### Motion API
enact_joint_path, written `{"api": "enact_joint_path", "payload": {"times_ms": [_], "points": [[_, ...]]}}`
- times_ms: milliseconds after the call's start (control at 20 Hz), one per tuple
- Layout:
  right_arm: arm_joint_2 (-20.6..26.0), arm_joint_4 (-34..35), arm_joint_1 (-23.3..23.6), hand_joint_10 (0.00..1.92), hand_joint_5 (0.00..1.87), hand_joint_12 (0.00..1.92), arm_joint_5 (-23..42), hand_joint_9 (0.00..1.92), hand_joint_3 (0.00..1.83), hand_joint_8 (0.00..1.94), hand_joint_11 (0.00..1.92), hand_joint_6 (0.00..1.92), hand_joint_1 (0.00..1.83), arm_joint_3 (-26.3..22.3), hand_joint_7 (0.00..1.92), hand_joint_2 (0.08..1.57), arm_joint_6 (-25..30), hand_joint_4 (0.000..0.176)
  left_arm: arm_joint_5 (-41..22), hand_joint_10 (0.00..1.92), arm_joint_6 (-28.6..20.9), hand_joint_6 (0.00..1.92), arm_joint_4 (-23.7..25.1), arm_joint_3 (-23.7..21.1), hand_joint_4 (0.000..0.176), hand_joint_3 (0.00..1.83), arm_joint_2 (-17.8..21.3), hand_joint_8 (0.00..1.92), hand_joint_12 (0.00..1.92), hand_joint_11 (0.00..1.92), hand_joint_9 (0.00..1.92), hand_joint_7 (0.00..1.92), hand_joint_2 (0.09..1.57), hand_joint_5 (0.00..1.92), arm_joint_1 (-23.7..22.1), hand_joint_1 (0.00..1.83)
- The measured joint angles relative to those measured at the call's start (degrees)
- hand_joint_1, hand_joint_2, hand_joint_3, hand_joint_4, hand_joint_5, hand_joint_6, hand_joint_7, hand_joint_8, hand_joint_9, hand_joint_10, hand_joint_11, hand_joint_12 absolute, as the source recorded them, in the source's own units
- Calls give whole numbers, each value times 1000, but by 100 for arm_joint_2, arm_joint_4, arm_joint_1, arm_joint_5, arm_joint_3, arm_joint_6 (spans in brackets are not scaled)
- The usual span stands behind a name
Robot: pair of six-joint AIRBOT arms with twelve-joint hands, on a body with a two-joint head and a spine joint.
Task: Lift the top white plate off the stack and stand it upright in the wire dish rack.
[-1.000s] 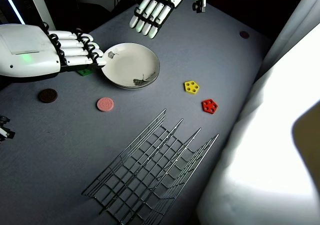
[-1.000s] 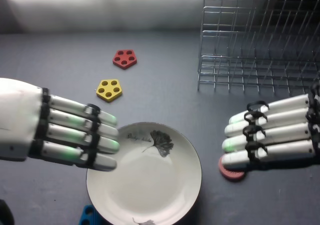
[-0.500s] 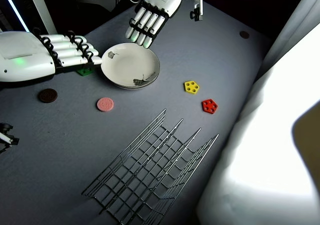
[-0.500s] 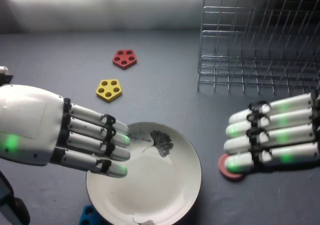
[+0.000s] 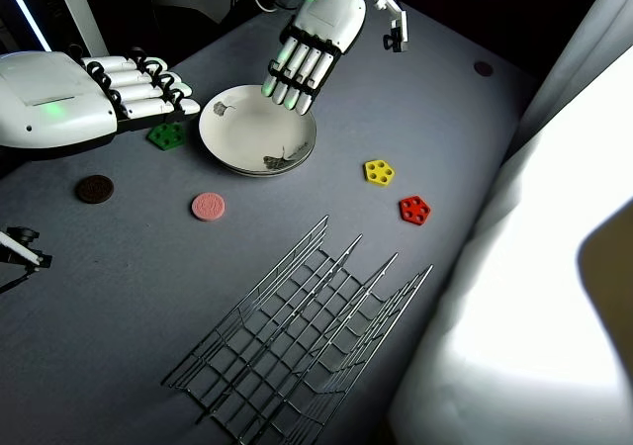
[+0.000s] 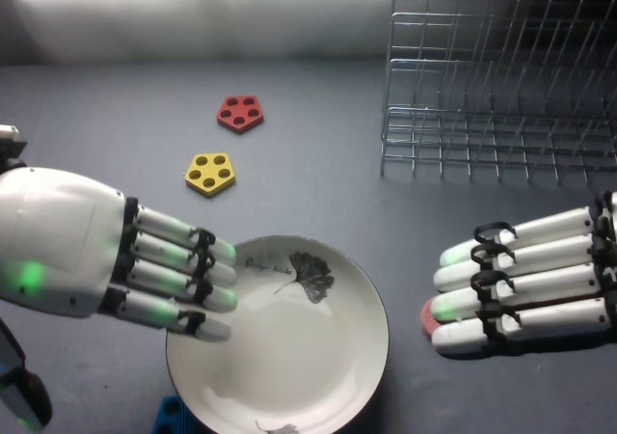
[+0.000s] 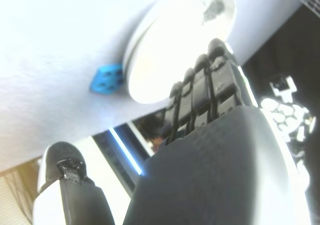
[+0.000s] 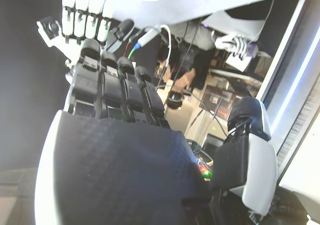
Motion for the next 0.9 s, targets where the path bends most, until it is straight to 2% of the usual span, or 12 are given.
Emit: {"api": "enact_joint_path", "payload": {"times_ms": [200, 600, 900], "points": [[-22, 271, -127, 1, 23, 36, 72, 23, 1, 2, 86, 3, 226, 96, 15, 960, -243, 0, 2, 0, 90, 0, 76, 42, 0, 1, -59, 0, 63, 86, 42, 21, 870, 17, -2, 332], [-72, 345, -455, 2, 29, 36, 151, 37, 1, 2, 98, 1, 239, 162, 27, 957, -793, 0, 118, 3, 273, 2, 103, 57, 0, 0, -179, 3, 55, 82, 61, 39, 864, 30, 59, 322], [-151, 380, -470, 1, 38, 37, 149, 42, 0, 1, 112, 1, 229, 260, 31, 950, -796, 0, 201, 4, 326, 3, 245, 203, 0, 3, -271, 6, 50, 81, 47, 37, 874, 31, 52, 351]]}}
